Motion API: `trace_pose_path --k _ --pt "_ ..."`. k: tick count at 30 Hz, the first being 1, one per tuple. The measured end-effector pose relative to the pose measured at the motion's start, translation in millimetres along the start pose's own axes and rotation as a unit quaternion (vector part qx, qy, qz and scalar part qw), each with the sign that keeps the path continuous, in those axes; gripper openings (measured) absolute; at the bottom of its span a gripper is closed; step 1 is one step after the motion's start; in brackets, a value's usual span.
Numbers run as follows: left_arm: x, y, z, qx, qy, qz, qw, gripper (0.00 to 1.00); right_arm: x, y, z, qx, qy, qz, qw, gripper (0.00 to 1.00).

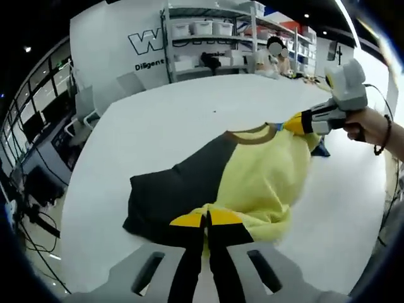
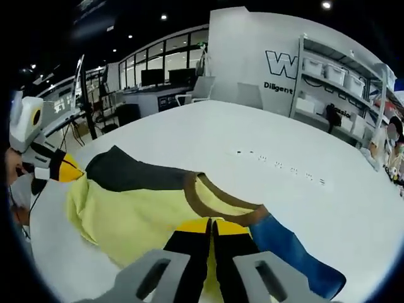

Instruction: Fold the garment on the visible template until the final outline fits inside the template.

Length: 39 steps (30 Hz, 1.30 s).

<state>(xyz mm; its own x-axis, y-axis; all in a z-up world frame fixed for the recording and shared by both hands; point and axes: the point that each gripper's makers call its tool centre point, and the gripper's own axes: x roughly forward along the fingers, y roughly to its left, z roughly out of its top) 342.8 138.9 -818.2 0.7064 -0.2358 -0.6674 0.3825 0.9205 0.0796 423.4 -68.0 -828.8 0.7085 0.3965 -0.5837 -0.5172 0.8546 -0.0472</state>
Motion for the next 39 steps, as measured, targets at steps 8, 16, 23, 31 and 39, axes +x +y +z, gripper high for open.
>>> trace_pose_path --k 8,16,23,31,39 --pt "14 3.8 -14.8 0.013 0.031 0.001 0.9994 0.01 20 -6 -12.2 -0.008 0.027 -0.001 0.9996 0.0" --pt "22 3.9 -27.9 0.004 0.053 -0.005 0.9986 0.01 28 -7 -20.2 -0.016 0.038 0.001 0.9992 0.0" --pt "24 4.1 -31.9 -0.006 0.057 -0.003 0.9984 0.01 24 -7 -14.5 0.042 0.021 0.0 0.9989 0.0" --pt "5 0.5 -22.4 -0.007 0.019 -0.002 0.9998 0.19 -11 2 10.1 0.111 -0.034 0.046 0.9922 0.3" --pt "-8 -4.8 -32.7 -0.022 0.018 -0.001 0.9996 0.27 -34 23 -8.3 0.099 -0.013 0.076 0.9921 0.46"
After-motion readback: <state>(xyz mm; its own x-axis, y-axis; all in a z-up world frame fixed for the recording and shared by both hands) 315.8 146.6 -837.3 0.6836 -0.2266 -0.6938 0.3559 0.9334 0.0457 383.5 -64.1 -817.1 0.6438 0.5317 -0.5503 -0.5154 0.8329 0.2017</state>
